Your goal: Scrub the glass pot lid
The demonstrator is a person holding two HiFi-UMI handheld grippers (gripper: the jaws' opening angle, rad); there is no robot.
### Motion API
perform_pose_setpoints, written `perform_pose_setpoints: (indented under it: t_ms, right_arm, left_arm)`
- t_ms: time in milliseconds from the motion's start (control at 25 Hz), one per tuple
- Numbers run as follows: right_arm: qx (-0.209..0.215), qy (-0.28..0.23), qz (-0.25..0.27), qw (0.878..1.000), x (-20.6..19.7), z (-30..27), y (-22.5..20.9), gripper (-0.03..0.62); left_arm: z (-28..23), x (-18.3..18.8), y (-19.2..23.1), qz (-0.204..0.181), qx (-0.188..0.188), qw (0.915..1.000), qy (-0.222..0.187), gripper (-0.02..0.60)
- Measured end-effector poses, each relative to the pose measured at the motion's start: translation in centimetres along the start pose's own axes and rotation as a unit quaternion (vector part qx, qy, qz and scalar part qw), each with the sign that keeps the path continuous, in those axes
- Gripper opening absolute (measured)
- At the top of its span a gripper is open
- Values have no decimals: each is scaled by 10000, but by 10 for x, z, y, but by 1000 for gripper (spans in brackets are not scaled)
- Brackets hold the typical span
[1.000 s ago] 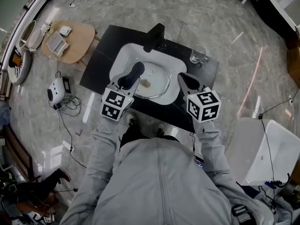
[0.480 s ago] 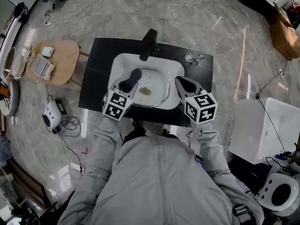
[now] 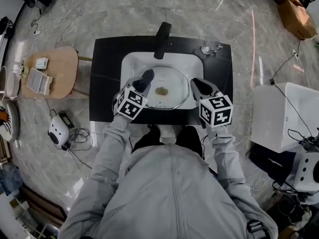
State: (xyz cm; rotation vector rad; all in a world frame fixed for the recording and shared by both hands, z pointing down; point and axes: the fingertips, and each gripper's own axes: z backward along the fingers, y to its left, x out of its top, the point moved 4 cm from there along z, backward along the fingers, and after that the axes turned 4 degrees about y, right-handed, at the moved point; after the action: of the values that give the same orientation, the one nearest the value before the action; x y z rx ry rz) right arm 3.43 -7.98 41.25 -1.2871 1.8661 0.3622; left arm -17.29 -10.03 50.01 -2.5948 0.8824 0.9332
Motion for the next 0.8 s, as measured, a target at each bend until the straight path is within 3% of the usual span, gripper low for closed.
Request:
perform_pose_setpoints:
  t_ms: [440, 800]
  right_arm:
    - [124, 223, -270, 9993, -25, -22, -17, 31]
    - [250, 464, -294, 9982, -36, -47, -47, 31]
  left_arm:
    - [-56, -8, 12, -286, 159, 9972, 678, 89]
    - [-101, -21, 20, -636, 313, 9887, 1321, 89]
